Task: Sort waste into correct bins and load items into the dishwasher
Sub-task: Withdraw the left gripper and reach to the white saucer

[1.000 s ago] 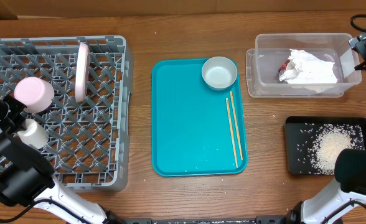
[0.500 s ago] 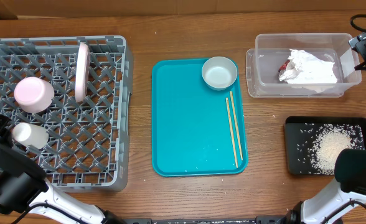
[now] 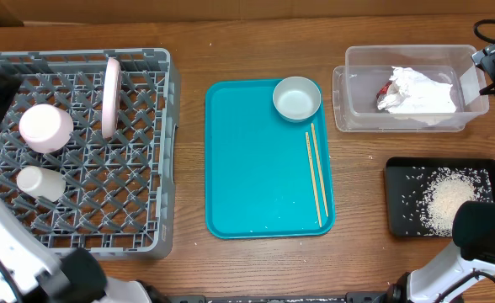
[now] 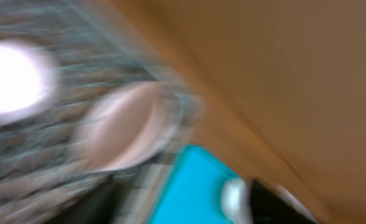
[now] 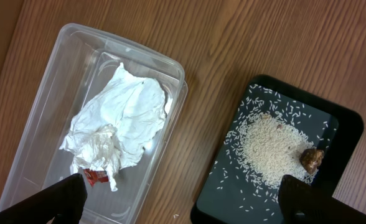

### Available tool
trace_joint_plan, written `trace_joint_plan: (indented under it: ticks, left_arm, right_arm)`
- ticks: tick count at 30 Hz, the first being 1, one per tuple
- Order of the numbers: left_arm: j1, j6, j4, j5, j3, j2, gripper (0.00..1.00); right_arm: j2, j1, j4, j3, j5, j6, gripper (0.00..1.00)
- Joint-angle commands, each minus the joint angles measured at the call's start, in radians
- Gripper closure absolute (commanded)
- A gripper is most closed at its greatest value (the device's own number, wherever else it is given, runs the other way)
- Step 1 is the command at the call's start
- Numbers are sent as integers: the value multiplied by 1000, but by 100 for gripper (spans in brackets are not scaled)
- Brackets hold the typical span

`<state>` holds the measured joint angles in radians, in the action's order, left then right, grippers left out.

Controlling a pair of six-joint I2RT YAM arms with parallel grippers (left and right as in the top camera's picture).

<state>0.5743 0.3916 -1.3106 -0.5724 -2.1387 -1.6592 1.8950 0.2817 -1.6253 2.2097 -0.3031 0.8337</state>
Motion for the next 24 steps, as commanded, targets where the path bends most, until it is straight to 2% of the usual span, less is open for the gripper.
trace_joint_plan:
  ticks: [1, 5, 9, 14, 18, 24]
  left_arm:
    - [-208, -81, 75, -292, -6, 5, 0]
    - [-510, -178, 153, -133, -5, -29, 0]
    - [-785, -253, 225, 142, -5, -117, 1]
    - [-1039, -433, 311, 395, -5, -306, 0]
    - [-1126, -447, 402, 458, -5, -447, 6]
    - [-1178, -553, 527, 457, -5, -630, 16]
  right_arm:
    - [-16, 3, 0, 8, -10, -3, 0]
    - [-16, 3, 0, 8, -10, -3, 0]
    - [-16, 3, 0, 8, -10, -3, 0]
    - [-16, 3, 0, 8, -10, -3, 0]
    - [-16, 3, 0, 8, -10, -3, 0]
    - [-16, 3, 0, 8, -10, -4, 0]
